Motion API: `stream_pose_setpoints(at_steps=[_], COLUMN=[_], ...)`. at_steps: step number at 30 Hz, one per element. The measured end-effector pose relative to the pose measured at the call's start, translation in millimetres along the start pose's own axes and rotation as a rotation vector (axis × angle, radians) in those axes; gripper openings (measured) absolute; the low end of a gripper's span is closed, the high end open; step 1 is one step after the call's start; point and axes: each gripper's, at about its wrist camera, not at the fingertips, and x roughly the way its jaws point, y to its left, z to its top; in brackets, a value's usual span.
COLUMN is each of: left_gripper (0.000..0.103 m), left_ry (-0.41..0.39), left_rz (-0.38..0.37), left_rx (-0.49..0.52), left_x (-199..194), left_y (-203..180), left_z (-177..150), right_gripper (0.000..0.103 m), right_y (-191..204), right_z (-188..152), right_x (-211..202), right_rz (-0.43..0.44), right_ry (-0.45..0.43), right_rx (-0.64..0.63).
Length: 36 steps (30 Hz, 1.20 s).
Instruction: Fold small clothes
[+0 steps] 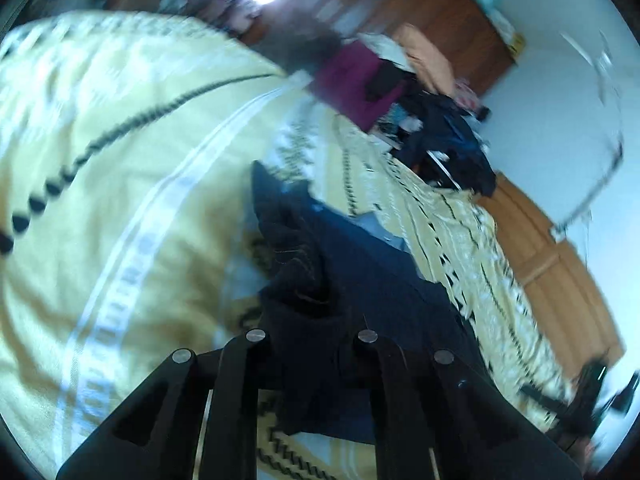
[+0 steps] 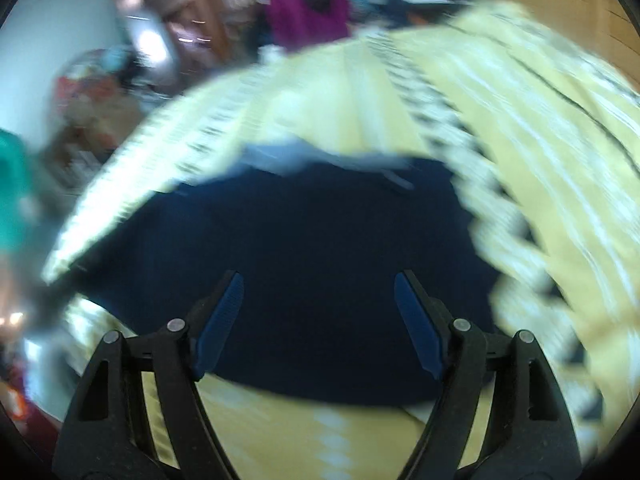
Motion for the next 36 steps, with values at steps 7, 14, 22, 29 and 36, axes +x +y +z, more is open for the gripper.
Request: stream_pose_setpoints(at_steps=[7,14,22,29,36], left_gripper=[0.010,0.013,0.013,0.013,0.013], left_ry=[-0.028,-0.012,0.008,0.023,0.107], left_rz=[-0.002,0.001,0.004,-0.031,-0.279], left_rx=[0.202,0.265,0.250,0.266,0.504], left_x=[-3,7,7,9,24], left_y=[-57,-71,-62,-74,-186], left_z=[0,-6,-13,-14,-35], right_gripper=[0.084,0.085,0.058,0.009,0.008], right_y=[113,192,242,210,43], right_z=[86,105,77,85,94], right_x=[133,249,297,247,116], right_rz=[0.428,0.474,0.304,0.364,0.417], right_ry=[0.294,0.572,0.661,0.456,0.139], right_rx=[-0.055,-0.083,-0.269,-0.205,0.028])
